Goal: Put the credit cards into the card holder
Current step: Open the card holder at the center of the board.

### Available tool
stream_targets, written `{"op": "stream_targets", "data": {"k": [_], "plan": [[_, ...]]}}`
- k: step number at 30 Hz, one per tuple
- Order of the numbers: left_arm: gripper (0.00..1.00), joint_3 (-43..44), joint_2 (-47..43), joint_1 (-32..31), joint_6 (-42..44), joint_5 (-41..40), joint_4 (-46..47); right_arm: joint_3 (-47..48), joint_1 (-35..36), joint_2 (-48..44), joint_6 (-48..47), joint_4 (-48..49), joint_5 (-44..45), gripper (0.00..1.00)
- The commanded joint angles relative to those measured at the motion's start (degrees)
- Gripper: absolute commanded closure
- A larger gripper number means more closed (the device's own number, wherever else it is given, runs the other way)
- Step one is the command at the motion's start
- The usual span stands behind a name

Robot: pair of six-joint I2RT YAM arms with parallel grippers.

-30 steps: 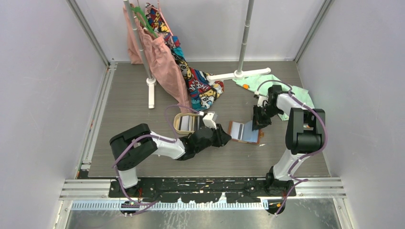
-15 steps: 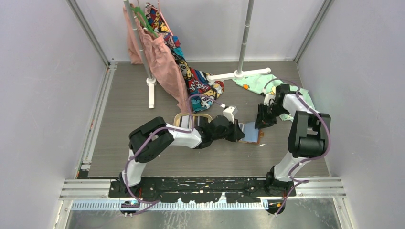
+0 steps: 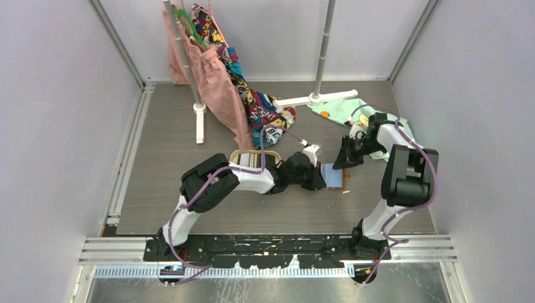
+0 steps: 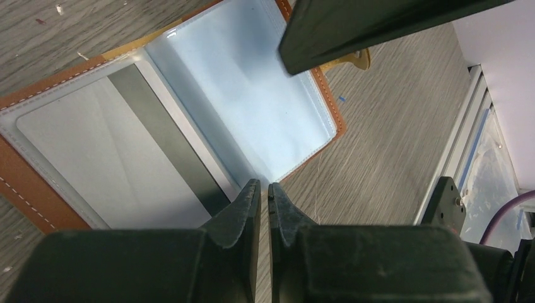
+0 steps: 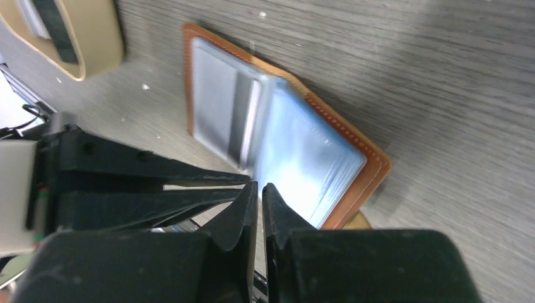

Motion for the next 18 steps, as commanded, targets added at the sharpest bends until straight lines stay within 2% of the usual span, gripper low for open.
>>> {"op": "stream_targets", "data": {"k": [1,5,8,14,18], "plan": [[0.89,0.4,-2.76,0.15,2.85,-0.24,0.42,2.43,1.01,5.79,-0.35,-1.76,3.5,0.88],[0.85,-2.08,-7.25,0.25,6.83,-2.07,-0.37,2.53,1.03,6.42,0.23,-0.55,9.81,0.89],[0.8,-3.99,-11.46,0.79,11.65,-2.41,-2.38,2.22,1.03,3.69,-0.83,-0.27,9.35,0.88],[0.68,-10.53,-22.25,3.44,20.19,-5.58,-5.24,1.31,1.03,-8.42,-5.47,0.03,5.14,0.85],[0.53,-13.58,-26.63,6.99,22.97,-3.68,-7.44,0.07,1.1,-19.14,-6.06,4.44,4.75,0.82]]}}
